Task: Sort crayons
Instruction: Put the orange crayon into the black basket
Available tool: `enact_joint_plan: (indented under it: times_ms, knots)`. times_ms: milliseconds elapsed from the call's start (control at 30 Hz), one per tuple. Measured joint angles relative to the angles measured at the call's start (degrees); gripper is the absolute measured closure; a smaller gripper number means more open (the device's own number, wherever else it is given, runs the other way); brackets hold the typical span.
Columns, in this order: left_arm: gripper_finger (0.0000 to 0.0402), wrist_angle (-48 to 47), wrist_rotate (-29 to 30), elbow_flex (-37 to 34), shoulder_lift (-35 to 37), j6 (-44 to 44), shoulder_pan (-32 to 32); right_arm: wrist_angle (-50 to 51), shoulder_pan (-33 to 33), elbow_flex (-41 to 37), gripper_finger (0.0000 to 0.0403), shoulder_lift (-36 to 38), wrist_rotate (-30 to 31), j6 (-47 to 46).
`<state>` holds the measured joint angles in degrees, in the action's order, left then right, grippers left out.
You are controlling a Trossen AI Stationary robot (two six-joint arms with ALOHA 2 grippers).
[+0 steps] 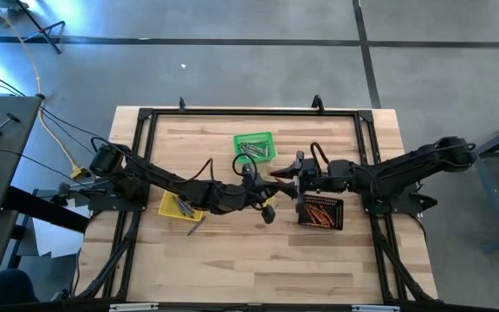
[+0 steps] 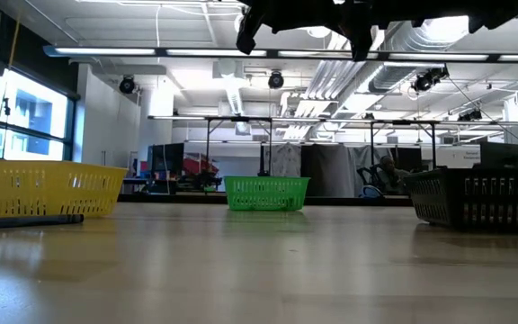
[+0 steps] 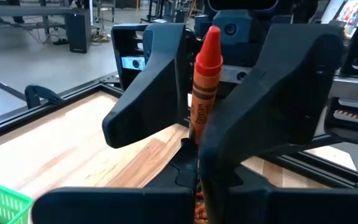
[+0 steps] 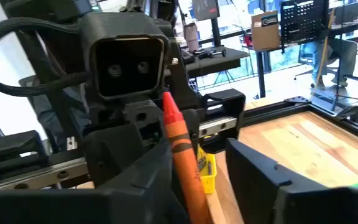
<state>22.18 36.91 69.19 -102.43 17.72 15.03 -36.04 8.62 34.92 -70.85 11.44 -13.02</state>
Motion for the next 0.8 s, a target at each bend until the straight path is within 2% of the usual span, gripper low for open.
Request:
enact_joint_plan:
  times_ms: [100,233,300,433,600,733,800]
  knots:
    - [0.0401,-0.04,0.00,0.00,0.00,0.00,0.00,0.26,0.00,0.00,0.0286,0.00,0.86,-0.04]
    - [0.0401,0.02,-0.02,0.00,0.00,0.03,0.00,0.38,-0.02,0.00,0.0371,-0.02,2.01,0.49]
    - [0.0401,0.04,-0.14,0.00,0.00,0.02,0.04,0.50,-0.02,0.00,0.0393,-0.04,2.10,1.59]
    - [0.0396,-0.10,-0.15,0.00,0.00,0.04,0.09,1.28,0.00,0.00,0.0398,-0.04,3.55,2.35]
    - [0.0369,-0.95,-1.10,0.00,0.00,0.13,0.09,5.14,-0.45,0.04,0.0400,0.93,6.08,4.05]
    - [0.0347,-2.97,-1.83,0.07,0.02,0.15,0.74,15.20,-1.27,0.16,0.0400,6.24,8.34,4.19]
    - [0.0340,-3.86,-1.81,0.07,0.02,0.13,1.29,25.81,-1.29,1.32,0.0400,10.24,9.27,2.63]
